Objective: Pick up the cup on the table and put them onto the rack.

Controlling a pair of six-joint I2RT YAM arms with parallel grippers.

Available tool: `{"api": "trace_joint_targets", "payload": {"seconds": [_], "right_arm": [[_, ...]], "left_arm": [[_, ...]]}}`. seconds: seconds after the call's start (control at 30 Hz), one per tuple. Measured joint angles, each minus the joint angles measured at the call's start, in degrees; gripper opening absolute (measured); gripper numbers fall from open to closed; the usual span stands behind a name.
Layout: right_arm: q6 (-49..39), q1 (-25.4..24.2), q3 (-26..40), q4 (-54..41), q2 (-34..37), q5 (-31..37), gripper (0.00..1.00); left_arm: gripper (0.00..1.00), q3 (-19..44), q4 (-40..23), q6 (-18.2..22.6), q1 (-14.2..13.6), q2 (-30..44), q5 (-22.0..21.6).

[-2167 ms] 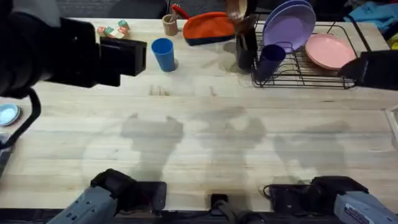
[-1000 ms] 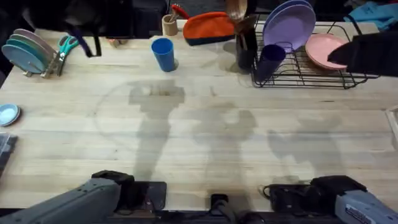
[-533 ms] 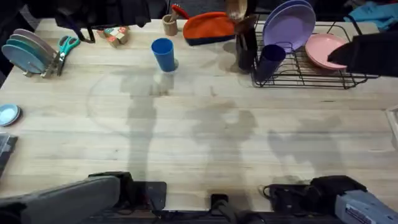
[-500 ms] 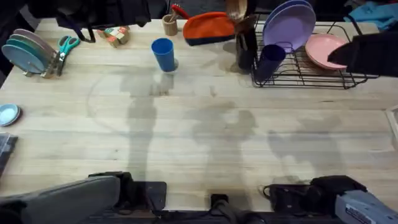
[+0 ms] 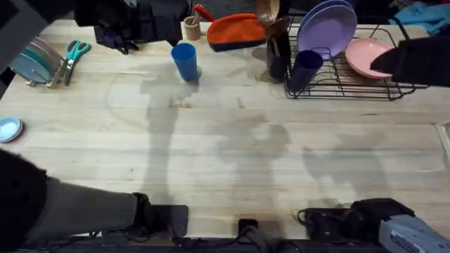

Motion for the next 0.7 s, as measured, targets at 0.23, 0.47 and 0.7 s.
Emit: {"api": "trace_joint_targets", "payload": {"seconds": [0.23, 0.47, 0.7], "right_arm": [[0.0, 0.0, 0.0, 0.0, 0.0, 0.0, 0.992], [0.0, 0.0, 0.0, 0.0, 0.0, 0.0, 0.992], [0.0, 0.0, 0.0, 0.0, 0.0, 0.0, 0.992]], "left_arm": [[0.999, 0.0, 1.6, 0.0, 0.0, 3.4, 1.4], [0.999, 0.0, 5.2, 0.0, 0.0, 4.1, 2.3], [0.999, 0.0, 7.3, 0.0, 0.0, 7.5, 2.6]]}}
